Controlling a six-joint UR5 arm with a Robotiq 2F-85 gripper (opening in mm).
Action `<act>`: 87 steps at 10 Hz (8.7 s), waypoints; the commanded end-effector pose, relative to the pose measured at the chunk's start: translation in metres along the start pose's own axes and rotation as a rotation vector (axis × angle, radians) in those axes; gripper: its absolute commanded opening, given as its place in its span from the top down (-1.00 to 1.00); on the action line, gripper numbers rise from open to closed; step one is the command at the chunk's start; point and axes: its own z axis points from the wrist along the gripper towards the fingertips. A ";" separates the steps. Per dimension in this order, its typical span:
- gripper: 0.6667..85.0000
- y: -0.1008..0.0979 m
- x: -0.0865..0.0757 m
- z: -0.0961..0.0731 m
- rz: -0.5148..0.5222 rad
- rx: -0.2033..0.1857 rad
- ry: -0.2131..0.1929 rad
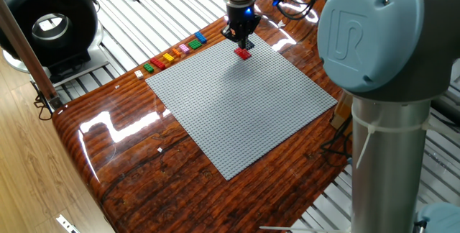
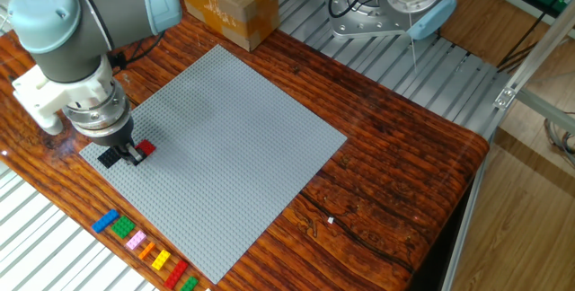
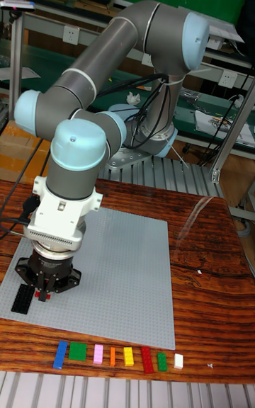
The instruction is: Build with small Lego blocks
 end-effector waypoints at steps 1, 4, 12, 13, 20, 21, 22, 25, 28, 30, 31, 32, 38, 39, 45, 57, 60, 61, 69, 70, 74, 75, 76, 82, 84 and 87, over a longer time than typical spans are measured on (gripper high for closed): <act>0.99 -0.005 0.009 -0.011 0.018 0.024 0.042; 0.99 -0.002 0.013 -0.014 0.040 0.035 0.065; 0.97 0.004 0.018 -0.008 0.038 -0.038 0.047; 0.99 0.005 0.017 -0.005 0.038 -0.048 0.037; 0.99 0.019 0.010 -0.006 0.069 -0.058 0.028; 0.99 0.019 0.010 -0.007 0.070 -0.055 0.027; 0.99 0.018 0.011 -0.005 0.067 -0.055 0.026; 0.99 0.019 0.006 0.005 0.049 -0.078 -0.009; 0.99 0.016 0.012 -0.005 0.073 -0.043 0.032; 0.99 0.015 0.012 -0.006 0.073 -0.040 0.033; 0.99 0.015 0.011 -0.007 0.075 -0.037 0.032; 0.99 0.013 0.013 -0.008 0.079 -0.028 0.041; 0.99 -0.004 0.029 -0.007 0.064 -0.003 0.075; 0.99 -0.004 0.029 -0.008 0.064 -0.003 0.075; 0.99 -0.007 0.020 -0.008 0.048 0.006 0.040; 0.99 -0.013 0.019 -0.007 0.039 0.029 0.038; 0.99 -0.011 0.021 -0.007 0.046 0.024 0.045; 0.99 -0.005 0.020 -0.007 0.038 -0.001 0.041; 0.99 -0.010 0.033 -0.008 0.038 -0.001 0.043; 0.99 -0.011 0.033 -0.007 0.033 -0.005 0.037; 0.99 -0.008 0.022 0.004 0.018 -0.031 -0.011; 0.99 -0.006 0.014 0.010 0.011 -0.042 -0.041; 0.99 -0.002 0.008 0.016 0.007 -0.053 -0.071; 0.99 -0.016 0.036 -0.013 0.024 0.009 0.056; 0.99 -0.016 0.040 -0.023 0.047 0.032 0.096; 0.99 -0.005 0.032 -0.035 0.066 0.055 0.113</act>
